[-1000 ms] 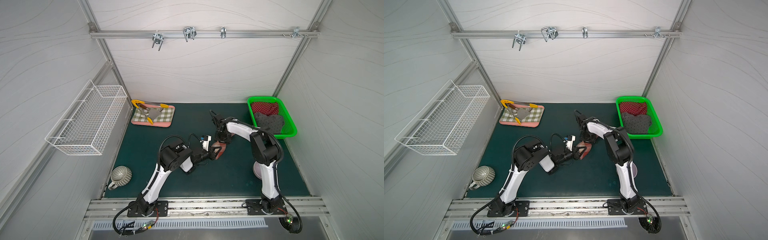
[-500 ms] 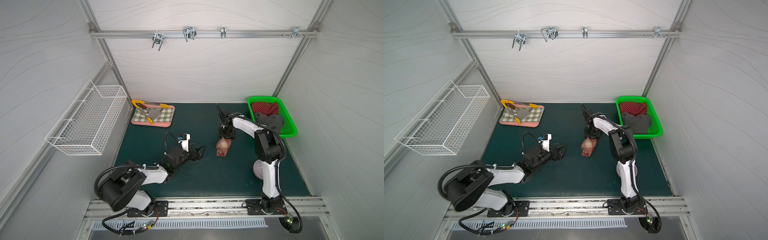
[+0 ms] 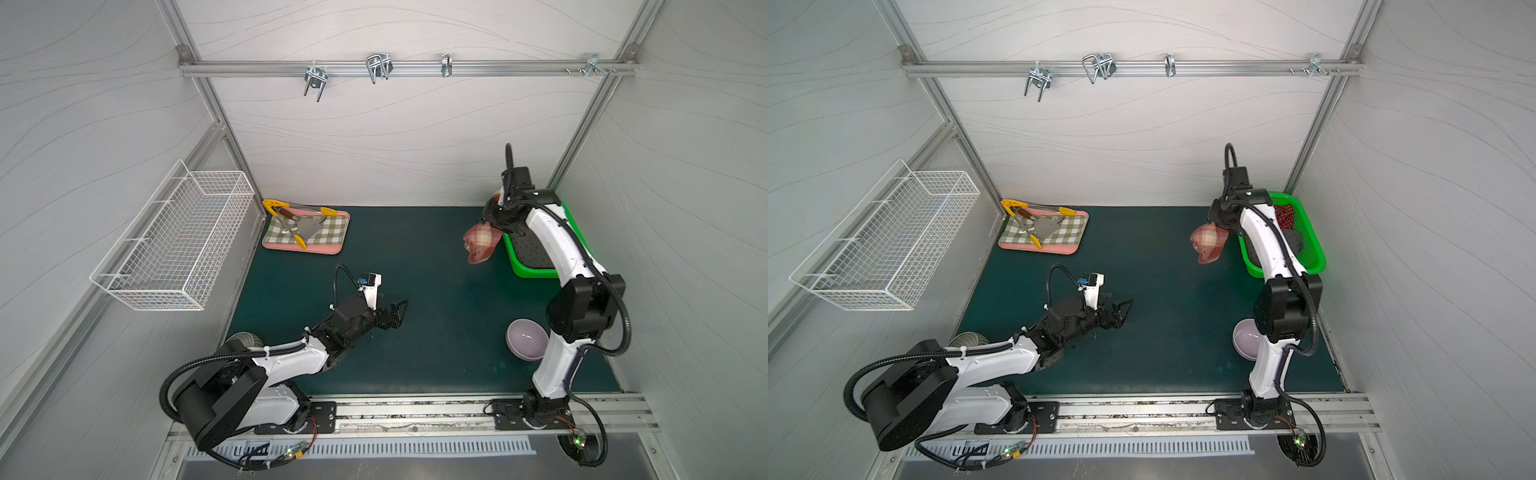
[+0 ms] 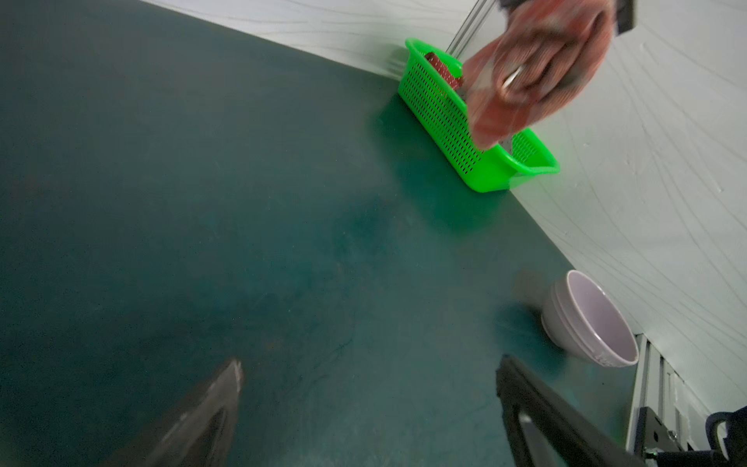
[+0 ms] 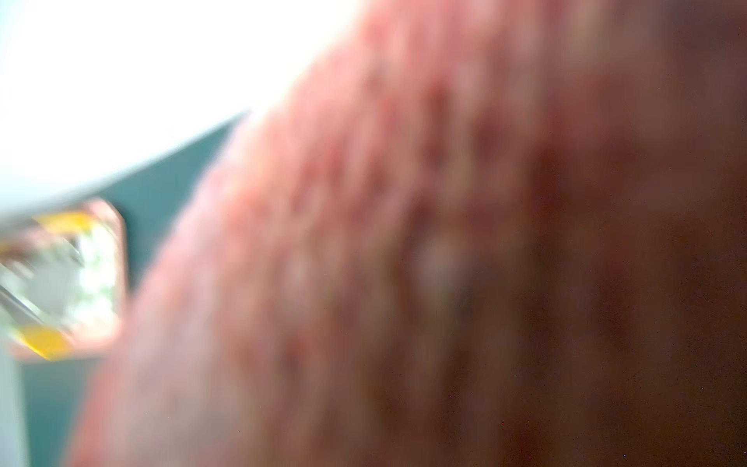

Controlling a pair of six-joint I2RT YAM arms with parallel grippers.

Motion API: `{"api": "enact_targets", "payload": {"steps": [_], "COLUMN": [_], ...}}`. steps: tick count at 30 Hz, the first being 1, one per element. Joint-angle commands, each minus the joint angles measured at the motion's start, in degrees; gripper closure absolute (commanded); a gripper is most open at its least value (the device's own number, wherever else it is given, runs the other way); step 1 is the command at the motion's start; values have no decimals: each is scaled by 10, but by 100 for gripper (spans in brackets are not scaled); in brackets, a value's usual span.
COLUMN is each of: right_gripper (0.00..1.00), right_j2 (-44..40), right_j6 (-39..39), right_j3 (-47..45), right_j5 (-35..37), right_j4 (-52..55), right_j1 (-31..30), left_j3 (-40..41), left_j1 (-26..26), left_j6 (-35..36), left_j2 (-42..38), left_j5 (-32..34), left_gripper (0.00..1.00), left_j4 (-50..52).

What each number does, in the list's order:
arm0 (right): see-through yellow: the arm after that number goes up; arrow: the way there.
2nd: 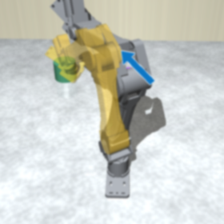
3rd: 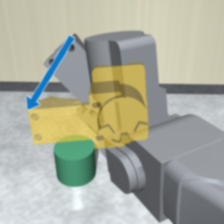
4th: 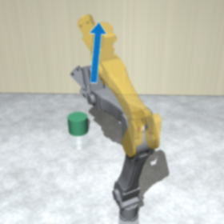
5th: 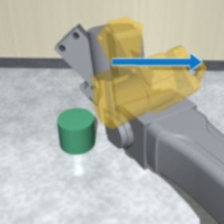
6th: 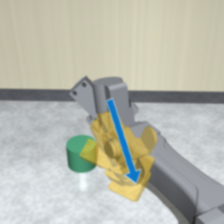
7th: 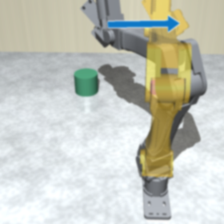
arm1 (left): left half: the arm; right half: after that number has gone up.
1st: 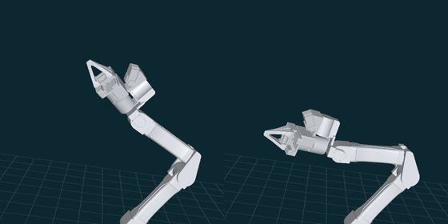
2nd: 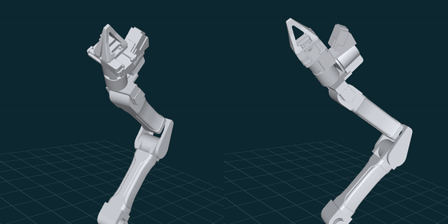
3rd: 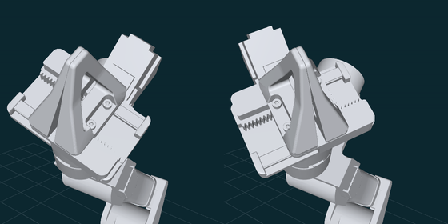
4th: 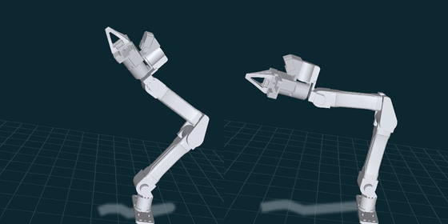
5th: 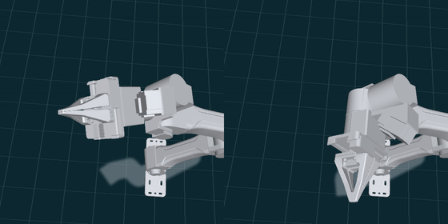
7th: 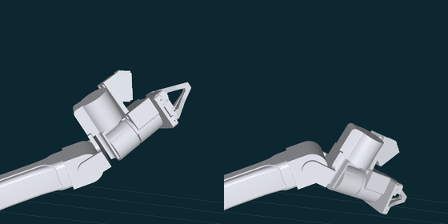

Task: Roll up the skirts
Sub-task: Pick up the skirt from the center of the board, then place the skirt in the basket.

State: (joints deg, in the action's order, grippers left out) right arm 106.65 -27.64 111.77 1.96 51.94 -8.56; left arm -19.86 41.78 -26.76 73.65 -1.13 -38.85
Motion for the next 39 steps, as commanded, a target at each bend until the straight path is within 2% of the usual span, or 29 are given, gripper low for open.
{"api": "enact_targets", "payload": {"steps": [1, 4, 8, 18, 26, 30, 34, 39], "right_gripper": [100, 100, 100, 100, 100, 100, 100, 100], "right_j2": [-32, -56, -99, -95, -86, -57, -11, 23], "right_j6": [-44, -86, -164, -205, -176, -143, -141, -135], "right_j3": [25, -17, -150, -308, -344, -338, -338, -339], "right_j5": [-11, -11, -40, -50, -47, -73, -112, -89], "right_j4": [-4, -63, -217, -403, -432, -431, -429, -388], "right_j1": [36, 67, 114, 220, 263, 264, 261, 250], "left_j3": [2, -1, 5, 19, 13, 12, 10, 9], "left_j1": [16, 38, 53, 68, 68, 68, 69, 69], "left_j6": [0, 2, -5, 14, 14, 5, 2, 0], "left_j2": [22, 50, 76, 66, 92, 111, 120, 123], "left_j5": [-8, -11, -24, -19, -27, -34, -37, -35], "left_gripper": [1, 1, 1, 1, 1, 1, 1, 1], "left_j4": [-24, -33, -54, -35, -48, -64, -67, -63]}}
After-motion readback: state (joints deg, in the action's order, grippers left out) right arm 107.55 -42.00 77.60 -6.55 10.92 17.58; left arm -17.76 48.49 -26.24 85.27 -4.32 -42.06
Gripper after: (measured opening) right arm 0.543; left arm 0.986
